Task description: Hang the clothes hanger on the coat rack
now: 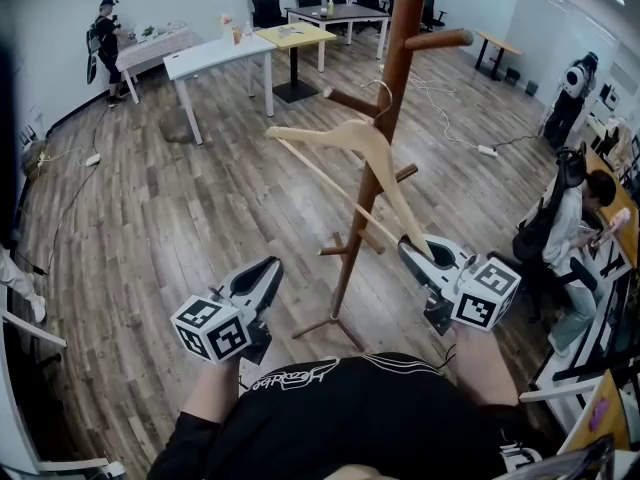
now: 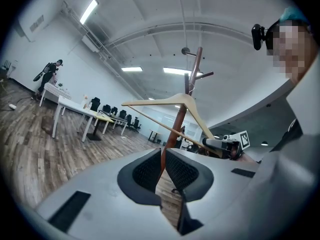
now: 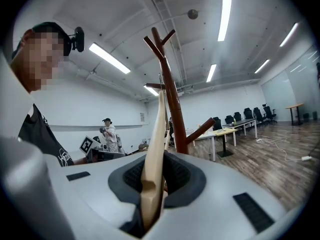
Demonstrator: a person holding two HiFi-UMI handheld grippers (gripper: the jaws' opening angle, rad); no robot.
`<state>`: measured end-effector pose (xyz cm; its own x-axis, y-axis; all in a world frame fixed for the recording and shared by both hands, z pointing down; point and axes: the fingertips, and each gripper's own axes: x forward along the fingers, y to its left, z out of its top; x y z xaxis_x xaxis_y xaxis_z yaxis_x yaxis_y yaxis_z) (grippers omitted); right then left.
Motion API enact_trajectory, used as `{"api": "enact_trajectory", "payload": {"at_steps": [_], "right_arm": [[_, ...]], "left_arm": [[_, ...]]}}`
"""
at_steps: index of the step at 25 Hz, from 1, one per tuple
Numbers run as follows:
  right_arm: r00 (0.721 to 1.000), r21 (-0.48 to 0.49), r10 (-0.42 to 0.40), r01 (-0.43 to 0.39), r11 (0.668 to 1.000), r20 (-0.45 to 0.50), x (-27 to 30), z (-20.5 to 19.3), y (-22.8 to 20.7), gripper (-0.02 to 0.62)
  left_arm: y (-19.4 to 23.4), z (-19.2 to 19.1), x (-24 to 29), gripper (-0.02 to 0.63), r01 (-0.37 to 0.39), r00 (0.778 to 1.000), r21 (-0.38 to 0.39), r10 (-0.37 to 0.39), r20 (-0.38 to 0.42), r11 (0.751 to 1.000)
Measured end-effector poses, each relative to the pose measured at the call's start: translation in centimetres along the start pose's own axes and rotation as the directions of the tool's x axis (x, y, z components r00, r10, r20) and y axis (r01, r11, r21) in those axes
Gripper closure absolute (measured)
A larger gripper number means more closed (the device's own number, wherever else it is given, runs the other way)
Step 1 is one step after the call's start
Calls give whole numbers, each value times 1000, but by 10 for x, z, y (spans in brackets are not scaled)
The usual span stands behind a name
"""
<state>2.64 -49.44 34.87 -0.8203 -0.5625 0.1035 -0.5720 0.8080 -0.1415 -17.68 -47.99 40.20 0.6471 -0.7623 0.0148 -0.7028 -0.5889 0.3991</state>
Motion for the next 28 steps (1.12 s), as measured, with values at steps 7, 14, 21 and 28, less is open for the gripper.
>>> {"api": "enact_trajectory", "payload": {"at_steps": [7, 14, 21, 28], "right_arm": [[999, 42, -2, 3, 999, -35, 8, -17, -3, 532], [1000, 67, -13, 14, 998, -20, 8, -25, -9, 531], [999, 53, -36, 35, 998, 9, 9, -26, -11, 531], [994, 32, -50, 47, 998, 94, -3, -22, -7, 530]], "left_arm": [[8, -10, -6, 574, -19, 1000, -32, 18, -2, 999], [4, -12, -5, 574, -26, 1000, -40, 26, -15, 999], [-1, -14, -8, 574, -22, 999, -45, 20, -38, 999], [-11, -20, -12, 574, -24, 999, -36, 22, -43, 999]]}}
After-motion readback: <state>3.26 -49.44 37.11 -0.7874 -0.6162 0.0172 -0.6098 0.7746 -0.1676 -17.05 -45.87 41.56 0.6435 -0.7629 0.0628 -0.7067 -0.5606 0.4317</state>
